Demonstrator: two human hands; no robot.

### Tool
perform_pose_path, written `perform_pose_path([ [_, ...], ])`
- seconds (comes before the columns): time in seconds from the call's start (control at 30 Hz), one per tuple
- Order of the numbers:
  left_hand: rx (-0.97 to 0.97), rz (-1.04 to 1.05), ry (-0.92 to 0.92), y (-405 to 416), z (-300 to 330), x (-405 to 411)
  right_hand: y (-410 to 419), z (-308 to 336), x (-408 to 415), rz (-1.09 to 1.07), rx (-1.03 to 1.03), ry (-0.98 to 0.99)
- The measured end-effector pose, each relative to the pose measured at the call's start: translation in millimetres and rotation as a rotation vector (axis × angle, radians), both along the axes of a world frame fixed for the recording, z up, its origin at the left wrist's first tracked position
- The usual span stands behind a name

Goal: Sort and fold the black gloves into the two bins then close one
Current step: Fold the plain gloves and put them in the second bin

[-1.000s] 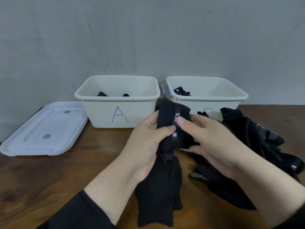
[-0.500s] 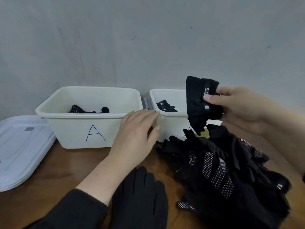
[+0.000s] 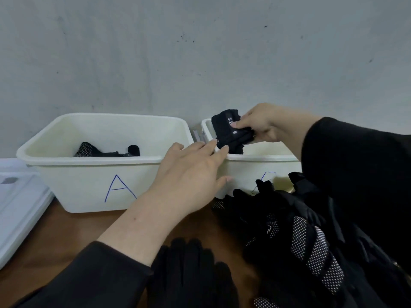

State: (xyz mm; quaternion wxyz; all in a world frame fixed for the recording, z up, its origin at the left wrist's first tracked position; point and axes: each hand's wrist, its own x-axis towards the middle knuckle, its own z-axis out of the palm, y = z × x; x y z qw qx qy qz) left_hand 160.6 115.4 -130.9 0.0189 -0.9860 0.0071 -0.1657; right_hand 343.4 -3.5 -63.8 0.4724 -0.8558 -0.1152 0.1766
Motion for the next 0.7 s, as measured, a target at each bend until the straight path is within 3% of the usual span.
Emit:
perform_pose_path([
  [0.1, 0.002, -0.013, -0.004, 2.4, -1.6, 1.7, 17.1, -17.3, 13.0, 0.007, -0.013, 0.063],
  [0.17, 0.006, -0.023, -0.016, 3.0, -2.3, 2.2, 22.2, -24.6, 17.8, 0.013, -0.162, 0.029],
  [0.23, 0.006, -0.033, -0.021, 3.1, -2.1, 2.3, 21.2, -28.2, 20.9, 0.051, -0.501, -0.177],
  [0.3, 0.009, -0.037, -0.026, 3.4, -2.6, 1.9, 19.3, -31.1, 22.8, 0.080, -0.760, -0.517],
  [0.37, 0.012, -0.040, -0.030, 3.7, -3.4, 1.7, 14.9, -31.0, 23.0, 0.160, -0.695, -0.771],
  [0.43, 0.010, -0.040, -0.029, 4.1, -3.7, 2.3, 6.0, -24.6, 23.2, 0.392, -0.646, -0.911],
  [0.5, 0.011, -0.040, -0.025, 3.5, -3.1, 2.3, -3.6, -17.6, 19.0, 0.573, -0.734, -0.880],
  [0.7, 0.021, -0.035, -0.017, 3.1, -2.7, 0.2, -16.9, -27.5, 20.0, 0.674, -1.007, -0.564],
])
